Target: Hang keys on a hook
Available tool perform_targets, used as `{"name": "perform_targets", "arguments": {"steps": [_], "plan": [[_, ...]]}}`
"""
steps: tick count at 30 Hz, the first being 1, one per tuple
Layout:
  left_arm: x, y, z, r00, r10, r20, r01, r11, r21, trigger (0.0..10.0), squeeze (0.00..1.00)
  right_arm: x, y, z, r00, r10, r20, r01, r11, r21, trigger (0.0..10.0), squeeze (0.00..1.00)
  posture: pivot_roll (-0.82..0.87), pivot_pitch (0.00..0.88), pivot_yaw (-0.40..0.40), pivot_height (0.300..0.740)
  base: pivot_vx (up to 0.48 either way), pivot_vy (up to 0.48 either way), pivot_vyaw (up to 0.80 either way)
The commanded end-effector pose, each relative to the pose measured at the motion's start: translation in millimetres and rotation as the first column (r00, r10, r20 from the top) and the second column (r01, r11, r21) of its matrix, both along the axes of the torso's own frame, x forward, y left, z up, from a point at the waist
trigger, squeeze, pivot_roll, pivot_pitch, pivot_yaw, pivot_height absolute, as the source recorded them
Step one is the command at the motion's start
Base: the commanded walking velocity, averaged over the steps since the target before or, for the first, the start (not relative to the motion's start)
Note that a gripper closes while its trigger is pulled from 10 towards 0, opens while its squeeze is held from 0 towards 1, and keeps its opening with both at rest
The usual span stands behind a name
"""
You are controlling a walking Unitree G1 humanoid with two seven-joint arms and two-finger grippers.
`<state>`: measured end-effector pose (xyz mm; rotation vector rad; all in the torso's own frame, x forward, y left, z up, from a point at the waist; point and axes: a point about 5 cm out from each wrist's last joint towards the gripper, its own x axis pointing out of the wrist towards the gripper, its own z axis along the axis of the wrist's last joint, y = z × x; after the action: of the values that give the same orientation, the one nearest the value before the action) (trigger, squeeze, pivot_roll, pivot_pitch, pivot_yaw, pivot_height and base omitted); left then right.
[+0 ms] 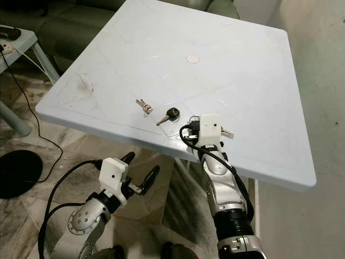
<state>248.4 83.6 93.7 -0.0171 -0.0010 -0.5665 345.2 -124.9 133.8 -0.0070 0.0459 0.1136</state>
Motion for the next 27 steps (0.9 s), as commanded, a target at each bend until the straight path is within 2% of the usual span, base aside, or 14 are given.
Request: {"name": "perform_targets", "arguments": {"steps": [1,4,5,7,9,21,27], "plan": [[-2.2,0.1,-1.4,1.000,0.003,-0.015,-0.003,1.000,0.002,10.0,0.00,1.4,-3.1,0.8,1.000,-0.011,0.002,0.011,1.000,0.000,1.9,0.00,0.03,0.209,-0.110,0.740,0.000,0.000,0.00],[-2.1,0.0,-1.5,1.000,0.006,-0.015,-0.006,1.000,0.001,10.0,0.00,1.6,-3.5,0.8,1.000,-0.011,0.000,0.011,1.000,0.001,2.1,0.00,0.03,0.208,-0.111,0.740,0.000,0.000,0.00],[-2.3,0.0,-1.7,1.000,0.008,-0.015,-0.008,1.000,0.000,10.0,0.00,1.6,-3.7,0.7,1.000,-0.010,0.000,0.010,1.000,0.001,1.3,0.00,0.03,0.210,-0.112,0.740,0.000,0.000,0.00],[-2.4,0.0,-1.8,1.000,0.008,-0.015,-0.008,1.000,0.000,10.0,0.00,1.6,-3.7,0.6,1.000,-0.010,-0.001,0.010,1.000,0.000,1.3,0.00,0.03,0.210,-0.112,0.740,0.000,0.000,0.00],[-2.3,-0.2,-1.7,1.000,0.010,-0.015,-0.010,1.000,-0.001,10.0,0.00,1.6,-3.8,0.8,1.000,-0.008,0.001,0.008,1.000,-0.002,0.0,0.00,0.03,0.208,-0.114,0.740,0.000,0.000,0.00],[-1.5,0.2,-1.7,1.000,0.016,-0.017,-0.016,1.000,-0.013,10.0,0.00,1.6,-6.2,2.4,1.000,-0.017,0.014,0.017,1.000,-0.013,0.0,0.00,0.03,0.202,-0.114,0.740,0.000,0.000,0.00],[3.5,2.8,-0.4,0.999,0.035,-0.017,-0.035,0.999,-0.023,10.0,0.00,0.9,-15.0,7.3,0.998,-0.041,0.050,0.040,0.999,0.012,0.0,0.00,0.03,0.187,-0.110,0.740,0.000,0.000,0.00]]}}
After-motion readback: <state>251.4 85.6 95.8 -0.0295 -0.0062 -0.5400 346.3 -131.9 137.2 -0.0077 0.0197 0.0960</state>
